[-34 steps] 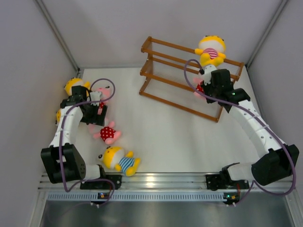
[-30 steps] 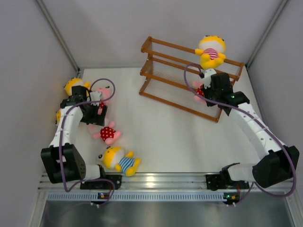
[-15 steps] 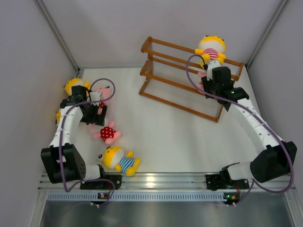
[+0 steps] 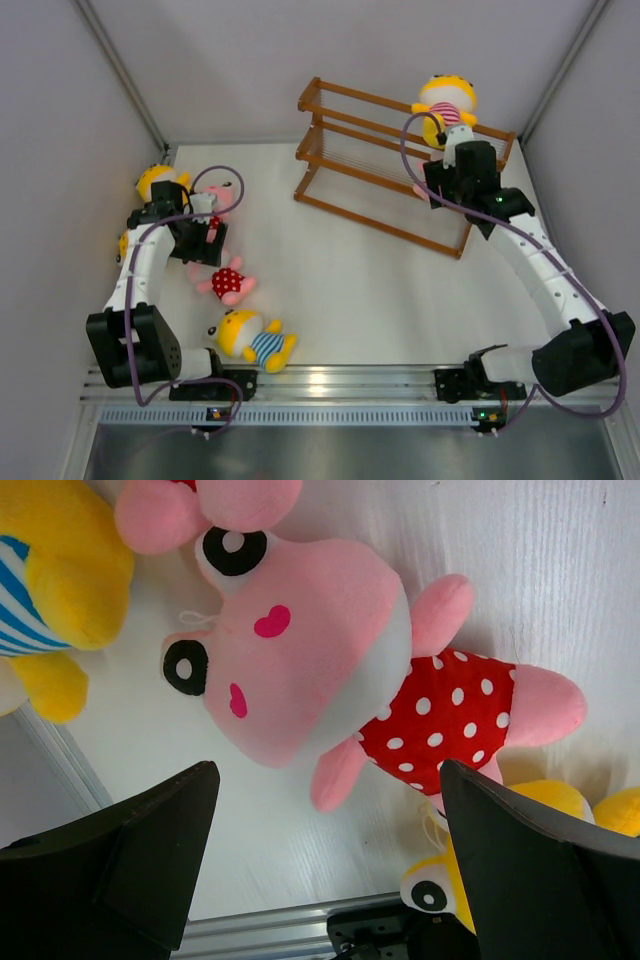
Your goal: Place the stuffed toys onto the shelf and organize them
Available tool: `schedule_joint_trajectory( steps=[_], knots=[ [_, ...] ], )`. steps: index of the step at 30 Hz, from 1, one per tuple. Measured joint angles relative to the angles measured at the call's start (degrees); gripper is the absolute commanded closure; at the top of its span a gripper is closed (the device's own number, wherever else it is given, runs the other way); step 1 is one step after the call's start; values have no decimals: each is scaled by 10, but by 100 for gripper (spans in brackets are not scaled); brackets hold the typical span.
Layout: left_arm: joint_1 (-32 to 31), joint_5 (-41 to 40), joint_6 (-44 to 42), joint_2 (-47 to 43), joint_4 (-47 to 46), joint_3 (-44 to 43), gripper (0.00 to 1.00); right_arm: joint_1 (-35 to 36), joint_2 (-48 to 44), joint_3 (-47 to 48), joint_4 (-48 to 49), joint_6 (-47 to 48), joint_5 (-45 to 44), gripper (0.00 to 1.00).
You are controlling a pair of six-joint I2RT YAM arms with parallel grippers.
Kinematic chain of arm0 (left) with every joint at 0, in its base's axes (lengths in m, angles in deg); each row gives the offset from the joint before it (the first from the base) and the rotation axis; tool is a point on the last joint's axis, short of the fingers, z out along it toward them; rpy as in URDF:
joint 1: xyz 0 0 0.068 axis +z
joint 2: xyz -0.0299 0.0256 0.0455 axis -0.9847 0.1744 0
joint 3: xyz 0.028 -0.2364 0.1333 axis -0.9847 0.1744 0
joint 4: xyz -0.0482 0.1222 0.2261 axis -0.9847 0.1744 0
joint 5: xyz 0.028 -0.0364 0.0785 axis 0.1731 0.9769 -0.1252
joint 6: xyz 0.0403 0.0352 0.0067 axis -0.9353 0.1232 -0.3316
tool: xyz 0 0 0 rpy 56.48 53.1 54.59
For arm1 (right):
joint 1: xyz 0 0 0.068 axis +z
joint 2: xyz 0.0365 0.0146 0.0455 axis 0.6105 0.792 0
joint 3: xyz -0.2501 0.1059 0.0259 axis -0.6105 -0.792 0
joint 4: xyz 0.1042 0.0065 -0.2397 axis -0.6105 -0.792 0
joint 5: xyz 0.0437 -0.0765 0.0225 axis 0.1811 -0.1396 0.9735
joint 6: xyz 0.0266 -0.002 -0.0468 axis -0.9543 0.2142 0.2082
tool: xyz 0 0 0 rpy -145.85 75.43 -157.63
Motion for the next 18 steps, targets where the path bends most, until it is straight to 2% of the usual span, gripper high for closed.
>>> schedule_joint_trajectory(
  steps=[2, 7, 13, 16, 17, 18],
  knots=[
    [0, 6, -13, 0, 0, 0, 2, 0, -17, 0, -8, -1, 0, 24],
    [2, 3, -50, 21, 0, 0, 2, 2, -64, 19, -32, -3, 12, 23],
    [18, 10, -78, 153, -6, -33, 3, 14, -99, 41, -54, -3, 44, 23],
    [20, 23, -82, 180, -14, -42, 31, 24, -99, 44, -67, -3, 58, 23],
    [21, 29, -84, 181, -14, -43, 49, 29, -99, 44, -73, -3, 64, 23],
    [21, 35, -84, 181, -15, -43, 57, 35, -99, 44, -78, -2, 68, 23]
  ],
)
